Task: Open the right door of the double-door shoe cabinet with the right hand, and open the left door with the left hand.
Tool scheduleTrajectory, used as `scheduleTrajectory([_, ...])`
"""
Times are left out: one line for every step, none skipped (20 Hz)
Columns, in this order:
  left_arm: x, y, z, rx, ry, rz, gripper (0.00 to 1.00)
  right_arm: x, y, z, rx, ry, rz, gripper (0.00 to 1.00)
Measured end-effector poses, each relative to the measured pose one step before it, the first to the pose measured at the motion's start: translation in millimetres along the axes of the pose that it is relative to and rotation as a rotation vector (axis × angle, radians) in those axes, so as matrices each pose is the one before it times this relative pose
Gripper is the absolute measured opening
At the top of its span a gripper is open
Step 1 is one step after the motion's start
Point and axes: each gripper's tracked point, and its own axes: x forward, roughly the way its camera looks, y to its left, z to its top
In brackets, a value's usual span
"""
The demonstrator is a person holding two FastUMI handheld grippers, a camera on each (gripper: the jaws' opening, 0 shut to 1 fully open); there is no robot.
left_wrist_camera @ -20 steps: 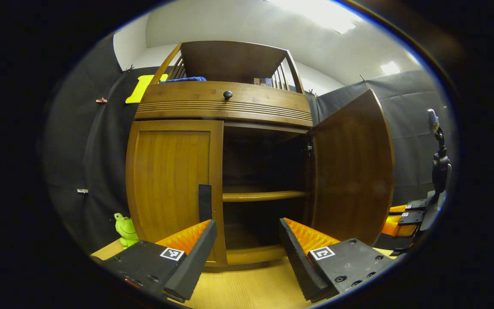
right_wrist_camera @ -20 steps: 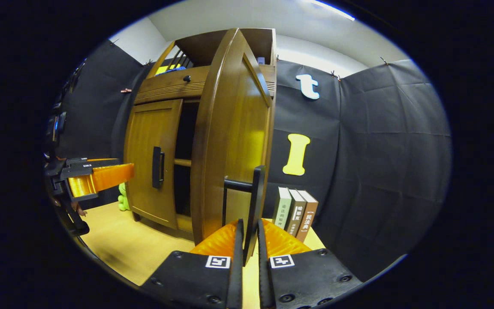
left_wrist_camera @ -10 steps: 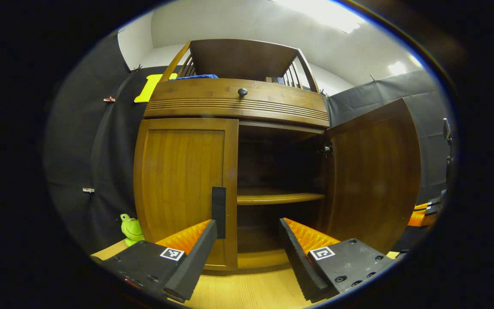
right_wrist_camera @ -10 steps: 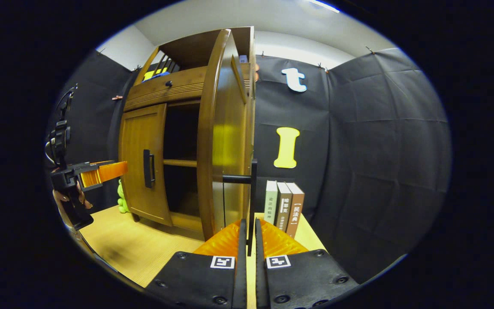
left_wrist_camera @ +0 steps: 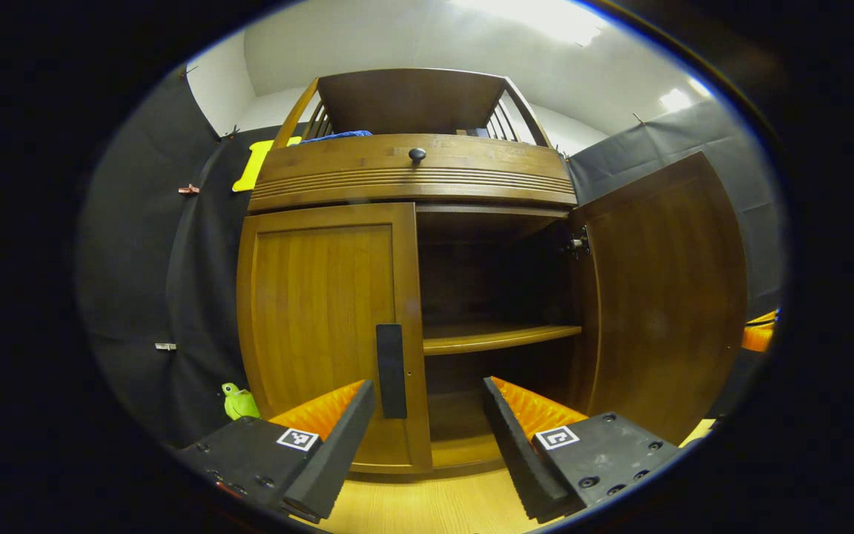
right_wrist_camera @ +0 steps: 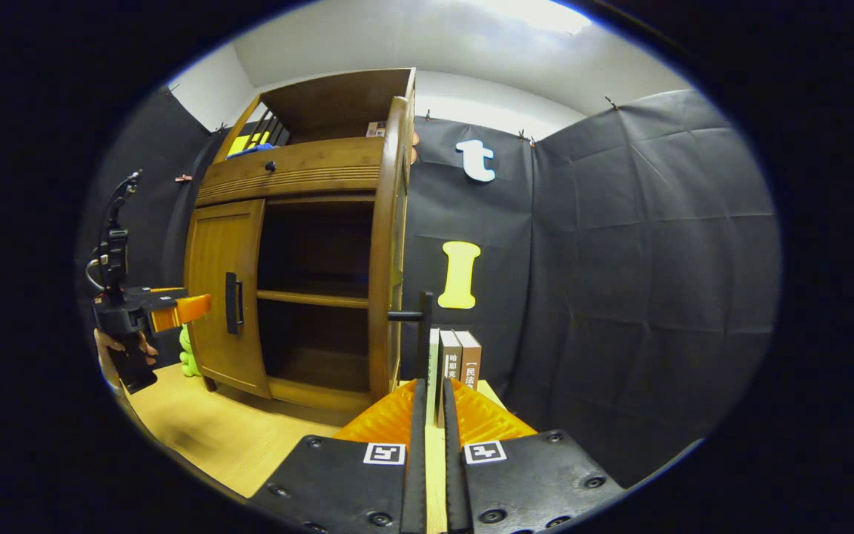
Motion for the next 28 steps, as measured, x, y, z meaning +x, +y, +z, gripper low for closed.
scheduleTrajectory([3.57,3.11,-1.15,-0.00651,0.00634,0.00135,0.90,-3.24,5.51,1.05,0.00799,0.00418,0.01752,0.14])
scheduleTrajectory([4.61,2.78,1.48,-0.00607,0.00341,0.00106,0.90,-2.35,4.95,1.71,0.00607,0.00234,0.01243,0.14])
scheduleTrajectory([5.54,4.45,1.20,-0.00562,-0.00022,0.00545,0.90,-3.14,6.00,2.76,0.00198,-0.00193,0.01506,0.17])
scheduleTrajectory([4.41,5.14,0.12,-0.00502,-0.00374,0.00934,0.91,0.96,6.22,3.02,-0.00201,-0.00622,0.01549,0.17])
scheduleTrajectory([4.72,4.33,-1.34,-0.00273,-0.00211,0.00705,0.91,-2.25,9.53,5.44,-0.00684,-0.01128,0.02283,0.17])
scheduleTrajectory([5.48,2.92,-1.57,0.00227,0.00053,0.00378,0.90,3.54,12.89,1.08,-0.00298,-0.00567,0.03927,0.27])
scheduleTrajectory([4.51,3.66,-3.29,0.00614,0.00163,0.00473,0.90,-4.92,17.20,2.54,0.00351,-0.00651,0.05345,0.36])
scheduleTrajectory([4.88,4.09,-1.08,0.00584,-0.00374,0.00819,0.90,-1.42,20.00,3.16,0.00321,-0.01228,0.06553,0.52])
scheduleTrajectory([4.71,3.80,-0.30,0.00619,-0.00827,0.00523,0.90,-1.20,14.49,3.90,0.00549,-0.01474,0.05710,0.69])
scheduleTrajectory([4.66,2.30,0.27,0.00410,-0.00804,0.00354,0.91,0.08,5.40,5.45,0.00709,-0.01980,0.02881,0.85])
scheduleTrajectory([5.43,-0.06,-1.29,0.00016,-0.00727,-0.00473,0.91,-1.60,2.33,7.28,0.00777,-0.01849,0.01792,0.87])
scheduleTrajectory([5.36,-1.83,-1.60,-0.00530,-0.00535,-0.01160,0.90,3.11,-0.94,0.54,0.00651,-0.01183,0.00104,0.89])
scheduleTrajectory([5.37,-2.39,-3.95,-0.00561,-0.00380,-0.00967,0.90,0.95,-1.34,2.67,0.00639,-0.01203,-0.00241,0.90])
scheduleTrajectory([6.25,-0.55,-2.36,0.00294,0.00056,0.00129,0.89,2.52,-0.32,-0.37,0.00203,-0.00295,-0.00329,0.91])
scheduleTrajectory([6.74,2.02,-4.05,0.01310,0.00393,0.01420,0.88,-0.07,0.28,-1.75,-0.00148,0.00207,-0.00357,0.91])
scheduleTrajectory([7.22,1.75,-2.98,0.01633,0.00310,0.01637,0.88,0.50,-1.30,-1.17,-0.00682,0.00322,-0.00466,0.90])
scheduleTrajectory([8.78,2.07,-4.56,0.01212,0.00019,0.01855,0.87,0.15,-1.18,-1.35,-0.01205,0.00299,-0.00423,0.91])
scheduleTrajectory([7.27,3.34,-3.05,0.00493,-0.00007,0.02369,0.88,-0.36,-1.81,-2.09,-0.01336,0.00059,-0.00550,0.92])
scheduleTrajectory([6.63,4.38,-4.93,0.00054,0.00905,0.02308,0.88,-0.09,-1.58,-0.98,-0.01586,-0.00057,-0.00573,0.92])
scheduleTrajectory([4.77,4.37,-2.82,-0.00709,0.00867,0.01472,0.88,0.67,-0.69,-0.84,-0.01351,-0.00178,-0.00240,0.91])
scheduleTrajectory([3.74,2.70,-0.27,-0.01342,0.00313,0.00822,0.87,0.57,-0.78,-1.26,-0.00538,-0.00262,0.00236,0.90])
scheduleTrajectory([3.19,1.87,1.15,-0.01603,-0.00454,0.00167,0.87,0.47,0.15,-1.10,0.00170,-0.00083,0.00945,0.90])
scheduleTrajectory([2.09,0.89,1.11,-0.01568,-0.00648,-0.00605,0.87,1.30,-0.10,-0.07,0.00557,-0.00092,0.00636,0.93])
scheduleTrajectory([2.93,-1.00,-0.82,-0.01402,-0.00596,-0.00686,0.87,2.12,-2.57,-0.96,0.00432,-0.00104,0.00229,0.93])
scheduleTrajectory([4.33,-0.25,-0.93,-0.00772,-0.00487,-0.00283,0.87,2.52,-3.31,-0.69,0.00181,-0.00111,-0.00036,0.92])
scheduleTrajectory([5.05,1.36,-2.87,0.00021,0.00012,0.00685,0.87,2.24,-2.58,-1.29,0.00055,-0.00056,-0.00272,0.92])
scheduleTrajectory([4.19,0.63,-5.18,0.00973,0.01657,0.00826,0.87,2.45,-1.59,-2.42,-0.00115,0.00050,-0.00250,0.92])
scheduleTrajectory([5.37,-0.21,-5.28,0.00638,0.01380,0.00410,0.86,1.21,-1.42,-1.85,-0.00401,0.00182,-0.00092,0.92])
